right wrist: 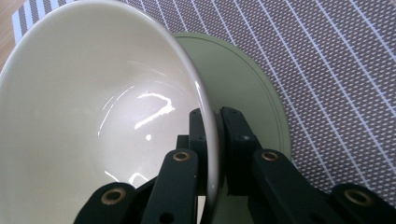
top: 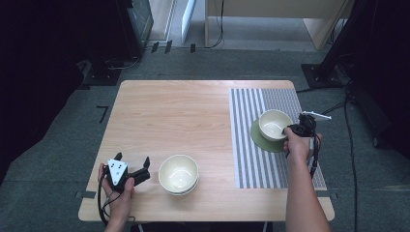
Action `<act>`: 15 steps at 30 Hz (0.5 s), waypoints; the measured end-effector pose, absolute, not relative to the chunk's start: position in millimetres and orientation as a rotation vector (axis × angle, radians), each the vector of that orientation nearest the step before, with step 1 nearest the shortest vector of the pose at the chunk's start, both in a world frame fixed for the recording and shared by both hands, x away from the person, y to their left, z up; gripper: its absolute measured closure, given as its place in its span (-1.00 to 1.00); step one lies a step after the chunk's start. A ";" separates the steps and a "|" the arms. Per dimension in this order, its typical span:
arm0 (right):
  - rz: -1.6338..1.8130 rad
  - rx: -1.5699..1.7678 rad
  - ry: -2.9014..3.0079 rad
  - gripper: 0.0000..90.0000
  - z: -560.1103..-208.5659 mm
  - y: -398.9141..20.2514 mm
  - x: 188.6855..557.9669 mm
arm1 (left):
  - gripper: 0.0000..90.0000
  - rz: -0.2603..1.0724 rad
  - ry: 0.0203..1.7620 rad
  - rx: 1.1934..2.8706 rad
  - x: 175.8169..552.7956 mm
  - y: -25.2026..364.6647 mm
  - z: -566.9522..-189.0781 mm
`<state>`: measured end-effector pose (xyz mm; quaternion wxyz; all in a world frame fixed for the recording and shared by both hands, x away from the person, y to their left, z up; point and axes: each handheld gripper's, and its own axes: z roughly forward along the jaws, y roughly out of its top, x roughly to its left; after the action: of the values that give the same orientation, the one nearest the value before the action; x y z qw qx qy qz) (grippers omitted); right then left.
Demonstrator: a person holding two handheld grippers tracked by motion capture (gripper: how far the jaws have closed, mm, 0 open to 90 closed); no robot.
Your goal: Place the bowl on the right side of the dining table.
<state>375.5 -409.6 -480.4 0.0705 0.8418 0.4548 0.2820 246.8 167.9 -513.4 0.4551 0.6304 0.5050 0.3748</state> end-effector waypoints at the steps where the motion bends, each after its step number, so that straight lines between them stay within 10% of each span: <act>1: 0.851 2.535 1.365 0.87 -480.6 -409.9 375.6 | -1.00 0.925 1.246 1.555 246.8 167.9 -513.4; 15: 0.914 2.554 1.330 0.78 -480.6 -412.5 375.7 | -1.00 0.923 1.251 1.553 247.0 168.0 -513.4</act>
<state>375.7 -412.5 -480.6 0.0603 0.8438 0.4395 0.3021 247.0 168.0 -513.4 0.4546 0.6296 0.5069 0.3741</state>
